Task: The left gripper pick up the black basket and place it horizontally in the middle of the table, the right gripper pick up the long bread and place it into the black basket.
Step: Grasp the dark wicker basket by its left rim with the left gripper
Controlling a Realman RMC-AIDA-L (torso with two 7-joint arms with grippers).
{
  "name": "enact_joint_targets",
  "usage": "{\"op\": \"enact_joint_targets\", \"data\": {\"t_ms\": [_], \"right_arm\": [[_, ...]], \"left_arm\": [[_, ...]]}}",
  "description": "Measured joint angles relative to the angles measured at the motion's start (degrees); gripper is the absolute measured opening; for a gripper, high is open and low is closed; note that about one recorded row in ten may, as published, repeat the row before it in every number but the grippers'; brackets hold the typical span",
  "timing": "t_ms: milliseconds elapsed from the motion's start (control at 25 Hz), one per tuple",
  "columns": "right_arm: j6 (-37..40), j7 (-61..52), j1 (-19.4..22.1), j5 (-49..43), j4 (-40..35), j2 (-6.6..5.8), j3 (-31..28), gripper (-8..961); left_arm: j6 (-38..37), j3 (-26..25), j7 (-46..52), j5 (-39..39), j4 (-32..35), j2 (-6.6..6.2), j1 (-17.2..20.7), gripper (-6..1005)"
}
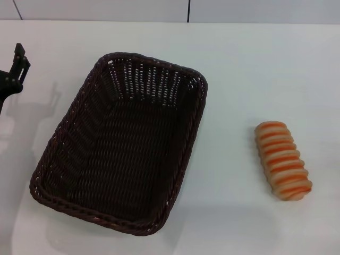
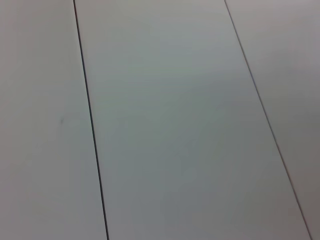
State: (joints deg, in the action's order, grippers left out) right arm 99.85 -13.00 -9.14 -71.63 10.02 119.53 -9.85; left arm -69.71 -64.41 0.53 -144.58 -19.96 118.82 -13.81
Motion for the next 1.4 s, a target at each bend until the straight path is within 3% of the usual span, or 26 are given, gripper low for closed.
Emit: {"op": "enact_joint_targets", "data": {"t_ms": [360,560,600,640,680,720,800,840,880,920,960,1000,1040,1080,1160,1200,1240,1280,1320,1360,1400], "right_arm": [[-0.01,-0.01,0.05,0.00,0.00,0.00,0.00,846],[-0.01,-0.01,-0.08,0.00,-0.01,-0.01,0.00,846],[0.01,-0.03,-0.11,0.00,0.00,-0.03,0.00,846],[0.03,-0.23,-0.12,0.00,0.00,-0.06,0.00,846],[0.03,-0.23,-0.12,0.00,0.00,-0.06,0.00,846],[0.10,-0.34,-0.10,0.00,0.00,-0.09,0.00,846],[0.13,-0.38,-0.09,0.00,0.00,-0.09,0.00,846],[0.17,-0.42,-0.05,0.00,0.00,-0.09,0.00,845],[0.17,-0.42,-0.05,0.00,0.00,-0.09,0.00,845],[0.18,-0.43,-0.03,0.04,0.00,-0.09,0.00,845],[0.18,-0.43,-0.03,0.04,0.00,-0.09,0.00,845],[0.18,-0.44,-0.03,0.05,-0.01,-0.09,0.00,845],[0.15,-0.45,-0.02,0.06,-0.01,-0.09,0.00,844],[0.15,-0.45,-0.02,0.06,-0.01,-0.09,0.00,844],[-0.06,-0.46,-0.10,0.06,-0.01,-0.09,0.00,844],[-0.14,-0.47,-0.15,0.06,0.00,-0.09,0.00,844],[-0.28,-0.47,-0.31,0.05,0.00,-0.09,0.00,844],[-0.28,-0.47,-0.31,0.05,0.00,-0.09,0.00,845],[-0.51,-0.47,-0.51,0.05,0.00,-0.07,0.01,845],[-0.62,-0.46,-0.60,0.05,0.08,-0.07,0.00,845],[-0.62,-0.46,-0.60,0.05,0.08,-0.07,0.00,845]], "left_arm": [[0.04,0.22,-0.26,-0.16,-0.40,-0.12,-0.17,787],[3.87,0.42,-0.19,-0.89,-5.04,-1.96,-0.11,785],[6.45,0.39,0.18,-1.32,-7.39,-2.97,0.13,785],[15.36,0.06,0.52,-3.72,-16.03,-6.02,1.50,784],[19.68,-0.33,0.54,-4.90,-20.58,-7.35,2.35,784],[22.99,-0.56,0.57,-5.87,-23.78,-8.24,3.04,784],[22.99,-0.56,0.57,-5.87,-23.78,-8.24,3.04,785],[42.71,-3.16,2.25,-11.32,-42.70,-12.18,6.57,786],[42.71,-3.16,2.25,-11.32,-42.70,-12.18,6.57,786],[56.79,-5.08,3.30,-14.30,-53.28,-13.51,7.87,787],[56.79,-5.08,3.30,-14.30,-53.28,-13.51,7.87,787],[63.92,-5.94,3.20,-15.15,-57.77,-13.70,8.25,787],[77.68,-8.15,1.03,-15.63,-66.18,-13.08,8.58,788],[77.68,-8.15,1.03,-15.63,-66.18,-13.08,8.58,788],[89.90,-10.26,-2.13,-15.54,-72.14,-11.82,8.56,789],[99.35,-12.36,-5.14,-15.34,-76.12,-10.13,8.25,789],[111.44,-16.24,-9.25,-15.15,-80.81,-6.70,7.55,790],[111.44,-16.24,-9.25,-15.15,-80.81,-6.70,7.55,790],[117.79,-18.83,-11.93,-15.14,-83.11,-3.98,7.19,791],[121.92,-20.75,-13.79,-15.20,-84.75,-2.06,6.93,791],[125.67,-21.77,-14.97,-15.05,-86.17,-0.96,6.78,792]]}}
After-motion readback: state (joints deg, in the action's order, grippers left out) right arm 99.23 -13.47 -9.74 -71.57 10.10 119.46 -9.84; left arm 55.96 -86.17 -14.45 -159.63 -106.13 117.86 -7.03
